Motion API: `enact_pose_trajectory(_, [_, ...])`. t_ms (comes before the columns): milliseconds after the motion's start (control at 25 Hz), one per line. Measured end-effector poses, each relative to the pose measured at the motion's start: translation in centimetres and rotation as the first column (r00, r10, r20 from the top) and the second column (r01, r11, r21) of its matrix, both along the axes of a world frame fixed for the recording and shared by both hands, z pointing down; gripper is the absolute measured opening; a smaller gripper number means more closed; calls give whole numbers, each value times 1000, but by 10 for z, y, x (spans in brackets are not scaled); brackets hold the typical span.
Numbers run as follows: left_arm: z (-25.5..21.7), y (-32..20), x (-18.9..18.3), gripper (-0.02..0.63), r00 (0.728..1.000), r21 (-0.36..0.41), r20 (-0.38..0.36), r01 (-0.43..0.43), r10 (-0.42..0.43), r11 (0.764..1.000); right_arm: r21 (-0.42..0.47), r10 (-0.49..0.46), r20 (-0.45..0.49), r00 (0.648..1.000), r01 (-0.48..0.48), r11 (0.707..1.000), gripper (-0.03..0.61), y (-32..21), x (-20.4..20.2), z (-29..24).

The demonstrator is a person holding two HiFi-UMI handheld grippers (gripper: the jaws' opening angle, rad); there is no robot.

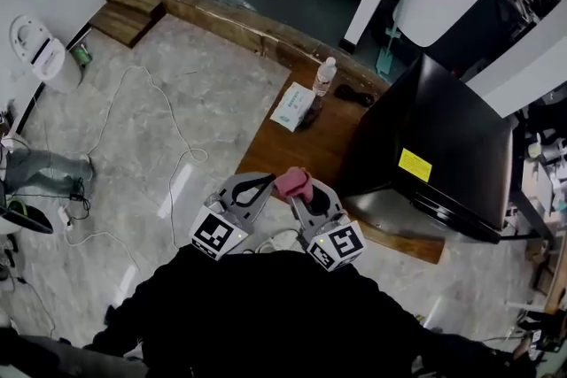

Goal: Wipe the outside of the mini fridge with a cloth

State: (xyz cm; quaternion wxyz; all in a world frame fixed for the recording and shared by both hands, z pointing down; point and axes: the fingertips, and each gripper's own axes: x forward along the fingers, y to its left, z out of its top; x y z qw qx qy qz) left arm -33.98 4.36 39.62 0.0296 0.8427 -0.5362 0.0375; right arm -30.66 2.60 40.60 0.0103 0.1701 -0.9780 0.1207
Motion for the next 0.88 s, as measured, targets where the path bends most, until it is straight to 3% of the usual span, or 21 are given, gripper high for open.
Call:
enact_pose_trajectory(240, [-1,-56,5,6,999,-13,17,-32,33,999,8,47,14,999,-47,999,79,-51,3,5])
enact_pose_trajectory(560, [4,-123,1,6,994,-18,9,-113,113,993,-43,196,62,979,-194,980,79,-110,-1,5])
enact_pose_trajectory(720, [15,-171,-5,6,976,-16,-2,-217,217,976,-48,319,63,946,-317,947,80,-152,-4,11])
enact_pose_trajectory(880, [10,-220,-13,6,936,-1,-7,-353,353,936,-76,472,45,881,-468,881,80,-198,-5,9])
